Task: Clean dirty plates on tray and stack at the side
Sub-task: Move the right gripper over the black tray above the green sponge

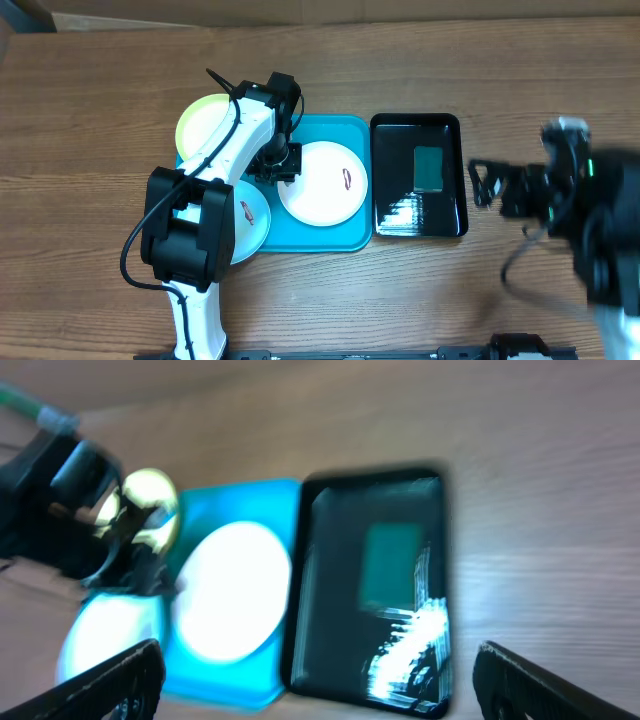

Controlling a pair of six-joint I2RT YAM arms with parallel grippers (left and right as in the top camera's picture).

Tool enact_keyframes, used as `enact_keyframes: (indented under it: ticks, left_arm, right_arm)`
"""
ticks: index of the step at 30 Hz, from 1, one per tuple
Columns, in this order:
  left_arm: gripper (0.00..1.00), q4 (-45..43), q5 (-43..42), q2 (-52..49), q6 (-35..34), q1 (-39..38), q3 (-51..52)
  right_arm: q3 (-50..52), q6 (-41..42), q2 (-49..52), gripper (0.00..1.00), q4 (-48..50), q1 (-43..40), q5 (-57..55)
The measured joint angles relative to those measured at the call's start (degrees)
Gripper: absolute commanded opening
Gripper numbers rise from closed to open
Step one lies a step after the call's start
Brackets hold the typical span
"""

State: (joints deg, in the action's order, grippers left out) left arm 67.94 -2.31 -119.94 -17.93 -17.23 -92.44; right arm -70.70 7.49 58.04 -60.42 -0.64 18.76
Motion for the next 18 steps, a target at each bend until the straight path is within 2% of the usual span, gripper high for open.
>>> enact_keyframes:
  ticks: [3, 6, 12, 15, 18]
  left_arm:
    - [0.29, -0.7, 0.0, 0.0, -0.2, 0.0, 0.0]
    - [0.29, -0.8, 0.0, 0.0, -0.2, 0.0, 0.0]
    - [0.26, -1.5, 0.5, 0.0, -0.2, 0.0, 0.0]
    - [0.25, -1.7, 1.3, 0.0, -0.2, 0.0, 0.1]
    - [0.25, -3.5, 1.7, 0.0, -0.6, 0.0, 0.8]
  right_arm:
    - [-5.3, 0.0, 9.3, 0.99, -4.1, 0.0, 6.7]
    - [-5.7, 0.1, 15.0, 0.96, -6.2, 0.4, 9.1]
    - [-5.7, 0.4, 22.5, 0.94, -7.6, 3.9, 3.3]
    - [-5.7, 0.7, 24.3, 0.89, -7.2, 6.3, 1.4]
    - [-5.7, 0.9, 25.0, 0.88, -5.7, 8.9, -0.9]
